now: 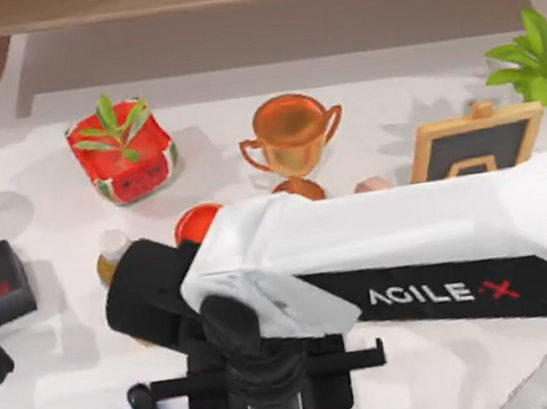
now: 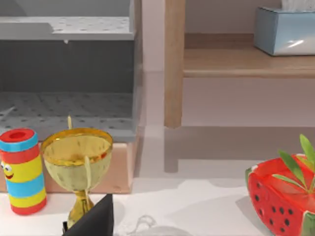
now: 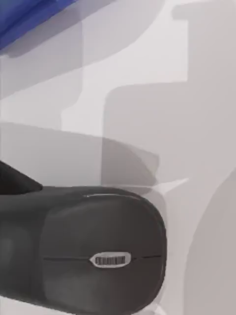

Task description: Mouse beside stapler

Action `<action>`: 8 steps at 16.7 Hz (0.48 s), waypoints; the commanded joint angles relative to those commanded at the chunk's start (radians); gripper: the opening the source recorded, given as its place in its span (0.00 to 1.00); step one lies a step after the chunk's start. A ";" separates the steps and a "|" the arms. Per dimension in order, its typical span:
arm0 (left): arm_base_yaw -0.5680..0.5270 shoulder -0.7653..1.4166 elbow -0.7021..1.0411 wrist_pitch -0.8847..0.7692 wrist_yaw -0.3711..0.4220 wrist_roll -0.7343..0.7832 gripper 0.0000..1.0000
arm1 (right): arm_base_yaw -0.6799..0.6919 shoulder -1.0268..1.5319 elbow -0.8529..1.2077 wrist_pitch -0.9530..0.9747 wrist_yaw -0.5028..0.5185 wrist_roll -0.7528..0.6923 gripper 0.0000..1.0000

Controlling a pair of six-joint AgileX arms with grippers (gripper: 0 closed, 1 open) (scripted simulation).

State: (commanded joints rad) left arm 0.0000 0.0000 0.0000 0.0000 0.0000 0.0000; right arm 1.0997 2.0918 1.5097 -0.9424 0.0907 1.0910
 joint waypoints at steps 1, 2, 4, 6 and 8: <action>0.000 0.000 0.000 0.000 0.000 0.000 1.00 | 0.000 0.000 0.000 0.000 0.000 0.000 0.75; 0.000 0.000 0.000 0.000 0.000 0.000 1.00 | 0.000 0.000 0.000 0.000 0.000 0.000 0.83; 0.000 0.000 0.000 0.000 0.000 0.000 1.00 | 0.000 0.000 0.000 0.000 0.000 0.000 0.98; 0.000 0.000 0.000 0.000 0.000 0.000 1.00 | 0.000 0.000 0.000 0.000 0.000 0.000 1.00; 0.000 0.000 0.000 0.000 0.000 0.000 1.00 | 0.000 0.000 0.000 0.000 0.000 0.000 1.00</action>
State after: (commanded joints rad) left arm 0.0000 0.0000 0.0000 0.0000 0.0000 0.0000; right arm 1.0997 2.0918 1.5097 -0.9424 0.0907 1.0910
